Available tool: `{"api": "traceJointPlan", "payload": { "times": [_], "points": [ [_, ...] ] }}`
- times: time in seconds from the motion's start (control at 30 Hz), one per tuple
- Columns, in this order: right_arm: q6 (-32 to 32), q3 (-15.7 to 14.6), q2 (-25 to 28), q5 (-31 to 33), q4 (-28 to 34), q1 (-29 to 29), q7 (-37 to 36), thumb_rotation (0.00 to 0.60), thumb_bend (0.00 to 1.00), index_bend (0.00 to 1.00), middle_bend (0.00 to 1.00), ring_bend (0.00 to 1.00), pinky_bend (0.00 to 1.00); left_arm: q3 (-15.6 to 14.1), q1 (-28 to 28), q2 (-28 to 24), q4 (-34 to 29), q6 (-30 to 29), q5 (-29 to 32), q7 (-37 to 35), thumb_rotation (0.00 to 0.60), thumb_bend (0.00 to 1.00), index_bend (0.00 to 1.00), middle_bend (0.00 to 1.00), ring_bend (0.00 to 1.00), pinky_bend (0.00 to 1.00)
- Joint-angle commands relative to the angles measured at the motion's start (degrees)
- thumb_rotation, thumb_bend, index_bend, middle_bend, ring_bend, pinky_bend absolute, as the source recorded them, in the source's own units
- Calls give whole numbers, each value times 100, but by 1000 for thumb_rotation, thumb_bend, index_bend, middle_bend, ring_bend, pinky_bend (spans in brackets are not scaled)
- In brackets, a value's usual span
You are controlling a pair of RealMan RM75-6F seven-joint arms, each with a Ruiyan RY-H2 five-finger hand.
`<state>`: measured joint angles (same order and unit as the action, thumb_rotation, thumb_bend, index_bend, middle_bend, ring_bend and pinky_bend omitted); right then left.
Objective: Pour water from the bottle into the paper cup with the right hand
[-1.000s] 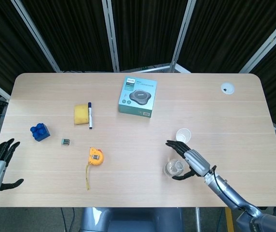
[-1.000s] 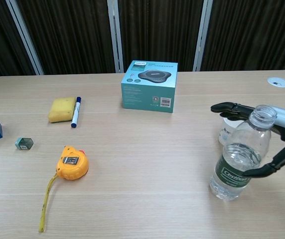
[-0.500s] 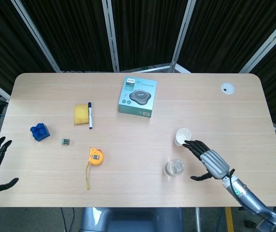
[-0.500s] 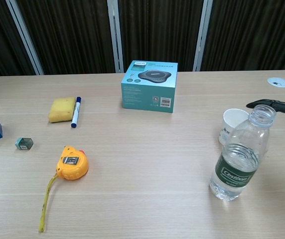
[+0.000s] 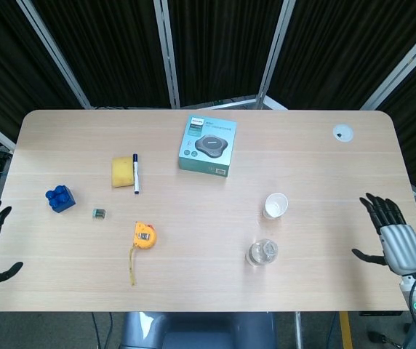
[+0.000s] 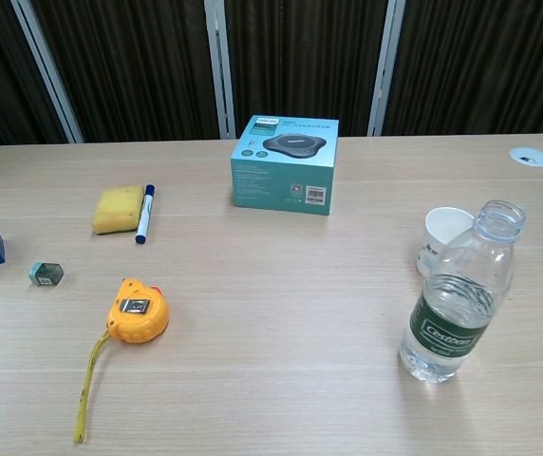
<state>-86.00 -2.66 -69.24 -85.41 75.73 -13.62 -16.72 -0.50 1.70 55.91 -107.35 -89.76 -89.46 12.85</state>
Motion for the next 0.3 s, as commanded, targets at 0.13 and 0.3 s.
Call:
{"api": "traceJointPlan", "payload": {
  "times": [0.13, 0.3],
  "points": [
    [-540, 269, 585, 298, 1251, 430, 605, 600, 0, 0, 0, 0, 0, 51, -13, -8, 100, -84, -39, -210, 600, 9, 0, 0, 0, 0],
    [-607, 366, 700, 407, 1784, 533, 1028, 600, 0, 0, 0, 0, 0, 91, -11, 49, 215, -149, -109, -349, 600, 10, 0, 0, 0, 0]
  ]
}}
